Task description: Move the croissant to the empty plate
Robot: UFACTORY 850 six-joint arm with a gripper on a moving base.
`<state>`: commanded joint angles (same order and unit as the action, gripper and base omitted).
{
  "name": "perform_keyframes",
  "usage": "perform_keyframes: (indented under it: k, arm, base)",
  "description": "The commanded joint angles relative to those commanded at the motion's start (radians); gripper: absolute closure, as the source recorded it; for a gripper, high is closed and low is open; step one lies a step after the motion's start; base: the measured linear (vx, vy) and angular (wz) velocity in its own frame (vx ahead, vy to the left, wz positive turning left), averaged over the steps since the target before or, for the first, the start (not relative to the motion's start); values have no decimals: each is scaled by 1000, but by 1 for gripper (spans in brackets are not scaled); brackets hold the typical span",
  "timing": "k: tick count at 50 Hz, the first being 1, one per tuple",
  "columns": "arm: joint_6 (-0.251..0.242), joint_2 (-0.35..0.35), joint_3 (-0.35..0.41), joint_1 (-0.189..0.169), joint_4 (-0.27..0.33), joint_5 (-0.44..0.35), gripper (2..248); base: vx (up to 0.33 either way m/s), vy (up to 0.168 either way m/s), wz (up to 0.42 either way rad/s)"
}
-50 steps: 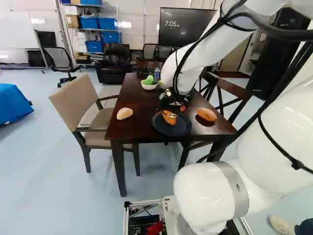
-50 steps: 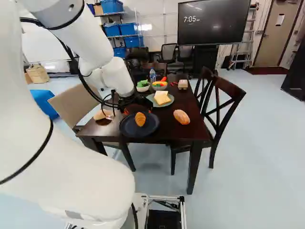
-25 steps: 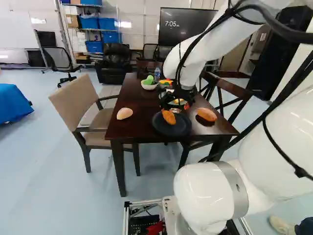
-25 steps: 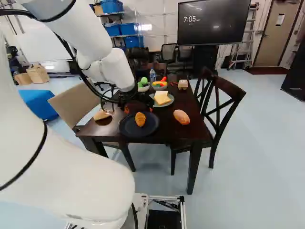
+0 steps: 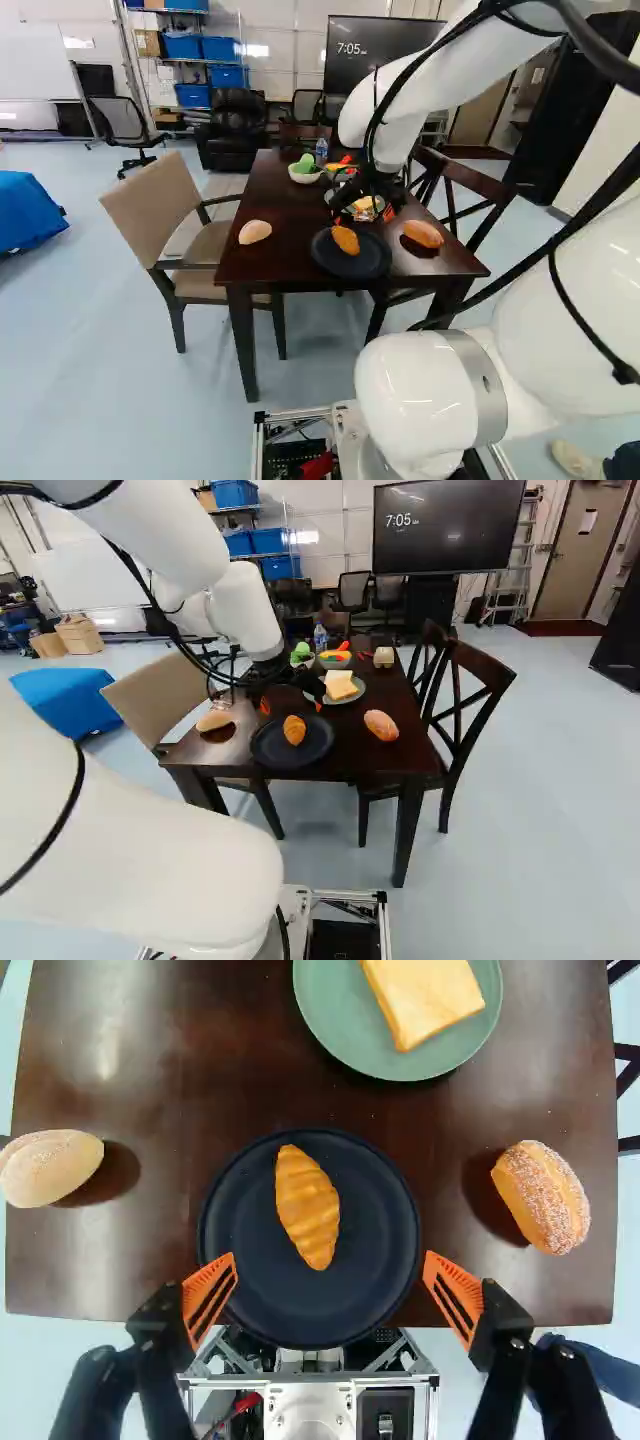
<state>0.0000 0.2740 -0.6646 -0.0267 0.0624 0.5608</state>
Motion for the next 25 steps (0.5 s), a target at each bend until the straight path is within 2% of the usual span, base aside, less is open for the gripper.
perform_keyframes:
  k: [16,25]
  arm:
    - [0,29,-23,-12,0,65,3]
    - [0,36,-32,-20,0,69,3]
  base:
    - [0,0,0]
    - [0,0,0]
